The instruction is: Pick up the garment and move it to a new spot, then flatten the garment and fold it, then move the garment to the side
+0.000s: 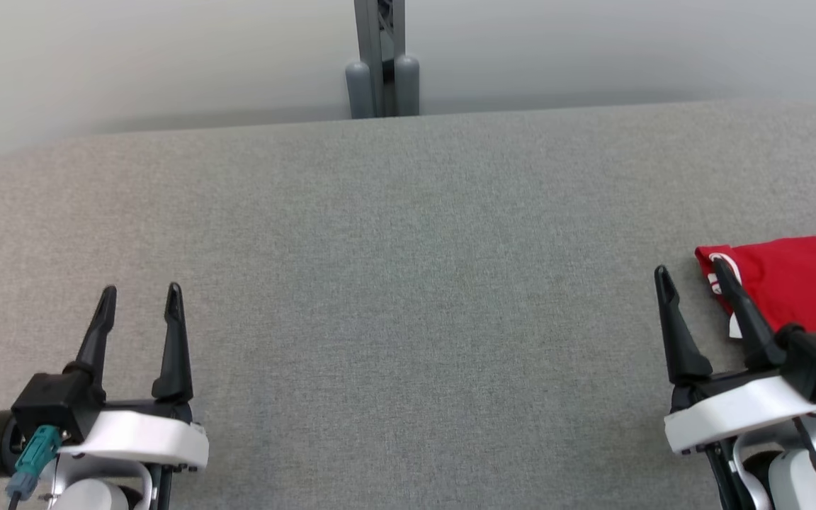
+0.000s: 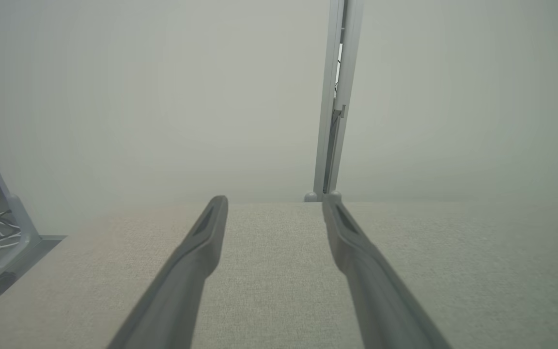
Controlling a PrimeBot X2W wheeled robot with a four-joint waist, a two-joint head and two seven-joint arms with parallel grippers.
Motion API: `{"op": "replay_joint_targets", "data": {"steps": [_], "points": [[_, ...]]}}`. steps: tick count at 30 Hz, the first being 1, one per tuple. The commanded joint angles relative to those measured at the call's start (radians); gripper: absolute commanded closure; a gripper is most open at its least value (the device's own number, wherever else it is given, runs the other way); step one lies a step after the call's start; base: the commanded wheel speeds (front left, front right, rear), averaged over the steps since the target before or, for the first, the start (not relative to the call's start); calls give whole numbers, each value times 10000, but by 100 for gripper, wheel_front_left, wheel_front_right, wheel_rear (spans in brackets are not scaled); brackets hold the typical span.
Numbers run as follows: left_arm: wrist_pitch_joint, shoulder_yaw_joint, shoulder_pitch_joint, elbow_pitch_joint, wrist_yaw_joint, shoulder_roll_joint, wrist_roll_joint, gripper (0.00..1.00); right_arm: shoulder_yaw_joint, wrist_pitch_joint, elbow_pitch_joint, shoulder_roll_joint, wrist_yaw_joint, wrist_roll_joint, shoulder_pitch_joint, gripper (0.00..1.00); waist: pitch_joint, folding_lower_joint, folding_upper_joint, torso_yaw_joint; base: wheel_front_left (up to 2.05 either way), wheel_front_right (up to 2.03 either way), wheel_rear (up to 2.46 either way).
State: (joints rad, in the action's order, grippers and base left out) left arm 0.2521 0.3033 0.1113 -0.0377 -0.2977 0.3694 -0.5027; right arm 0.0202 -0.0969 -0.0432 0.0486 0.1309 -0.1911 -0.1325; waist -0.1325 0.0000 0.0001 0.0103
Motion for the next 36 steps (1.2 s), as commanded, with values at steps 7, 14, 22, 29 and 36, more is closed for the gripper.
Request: {"op": "replay_joint_targets", "data": {"steps": [7, 14, 22, 29, 36], "points": [[115, -351, -591, -108, 680, -196, 82, 0, 89, -74, -280, 50, -5, 116, 631, 0, 653, 0, -1, 24, 0, 0, 0], [116, -404, -1082, -153, 910, -332, 677, 0, -67, 28, -111, 51, -5, 341, 1227, 0, 1075, 0, -1, 143, 0, 0, 0], [114, -407, -1394, -214, 777, -327, 895, 0, -369, 251, 339, 47, -5, 199, 1826, 0, 1345, 0, -1, 201, 0, 0, 0], [85, -440, -1446, -217, 668, -304, 859, 0, -450, 302, 523, 48, -5, 138, 1919, 0, 1436, 0, -1, 202, 0, 0, 0], [4, -452, -1412, -235, 571, -290, 818, 0, -391, 307, 539, 48, -5, 46, 1888, 0, 1463, 0, -1, 159, 0, 0, 0]]}}
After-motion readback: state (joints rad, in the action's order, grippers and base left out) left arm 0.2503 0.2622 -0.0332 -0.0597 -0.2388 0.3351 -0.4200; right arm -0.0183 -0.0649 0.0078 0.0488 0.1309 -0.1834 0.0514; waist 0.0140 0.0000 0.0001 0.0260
